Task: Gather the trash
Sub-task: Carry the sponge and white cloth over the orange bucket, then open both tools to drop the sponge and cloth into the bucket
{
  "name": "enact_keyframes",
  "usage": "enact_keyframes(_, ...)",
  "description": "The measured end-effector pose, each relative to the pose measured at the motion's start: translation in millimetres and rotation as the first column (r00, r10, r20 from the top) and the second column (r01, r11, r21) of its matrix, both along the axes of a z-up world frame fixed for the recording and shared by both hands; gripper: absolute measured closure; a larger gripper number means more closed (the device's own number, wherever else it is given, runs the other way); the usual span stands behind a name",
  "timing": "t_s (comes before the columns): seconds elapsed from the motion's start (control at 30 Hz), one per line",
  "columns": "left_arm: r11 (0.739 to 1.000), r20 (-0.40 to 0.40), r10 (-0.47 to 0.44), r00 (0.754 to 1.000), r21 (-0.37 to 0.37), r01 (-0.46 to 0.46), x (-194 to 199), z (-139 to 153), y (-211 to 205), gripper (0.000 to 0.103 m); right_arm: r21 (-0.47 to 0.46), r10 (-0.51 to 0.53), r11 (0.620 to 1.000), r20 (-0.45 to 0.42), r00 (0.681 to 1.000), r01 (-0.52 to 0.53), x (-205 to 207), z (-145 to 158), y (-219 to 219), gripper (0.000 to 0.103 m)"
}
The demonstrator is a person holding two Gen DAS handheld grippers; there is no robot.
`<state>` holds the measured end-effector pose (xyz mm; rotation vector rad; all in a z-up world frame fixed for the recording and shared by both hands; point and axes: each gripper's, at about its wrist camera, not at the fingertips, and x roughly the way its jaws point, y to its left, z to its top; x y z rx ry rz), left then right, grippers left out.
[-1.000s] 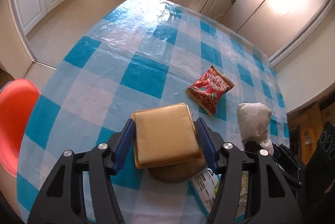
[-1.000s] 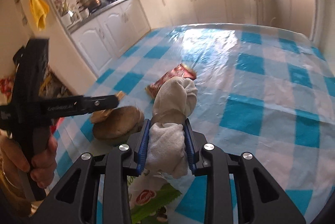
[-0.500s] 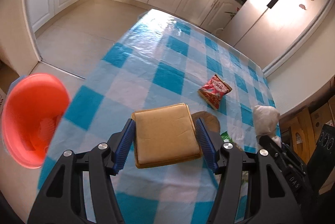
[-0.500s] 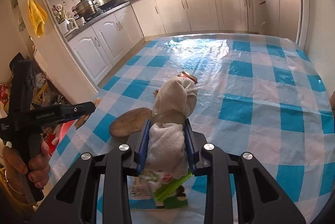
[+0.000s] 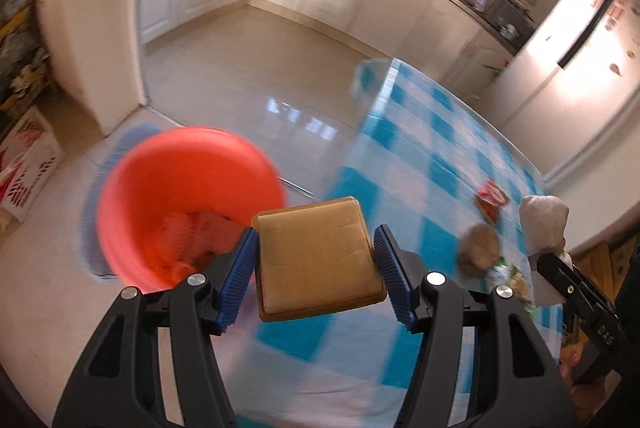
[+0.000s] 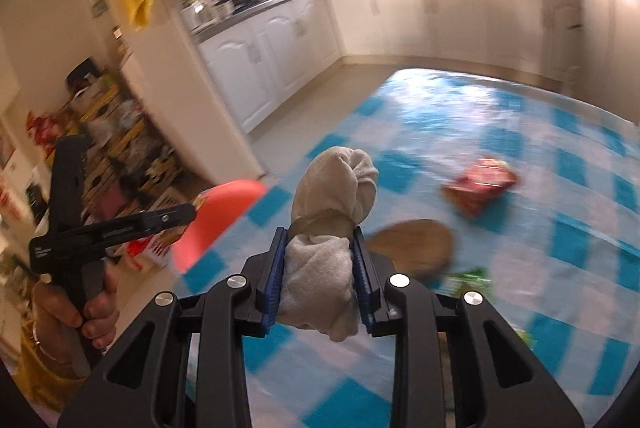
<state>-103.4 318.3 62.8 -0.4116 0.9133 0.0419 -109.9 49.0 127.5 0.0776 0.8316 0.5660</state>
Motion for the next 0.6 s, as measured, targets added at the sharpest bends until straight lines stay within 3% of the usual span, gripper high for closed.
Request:
enact_keyframes(0.23, 0.994, -0.028, 0.111, 0.993, -0.005, -0.111, -1.2, -18.4, 62.2, 0.042, -0.013, 0.188, 0.982, -0.062, 0.98, -0.189, 21.8, -14.9, 97.0, 0.07)
enact_keyframes(0.43, 0.991, -0.067, 0.127, 0.99, -0.024, -0.129, 16.1, -50.4, 91.1, 0.041, -0.038, 0.29, 0.955, -0.106, 0.951, -0.295, 48.6, -42.3, 171.2, 0.068)
enact_keyframes(0.5, 0.991, -0.08, 0.129, 0.988, -0.032, -0.132, 23.1, -61.4, 96.4, 0.03, -0.045, 0.305, 0.949, -0.135, 0.943, -0.313, 54.9, -53.8, 188.6, 0.066)
enact_keyframes(0.6, 0.989, -0.091, 0.146, 0.985, -0.025, -0.149, 31.4, -76.8, 103.1, 0.022, -0.069, 0.295, 0.949, -0.145, 0.944, -0.307, 61.2, -67.3, 205.6, 0.055)
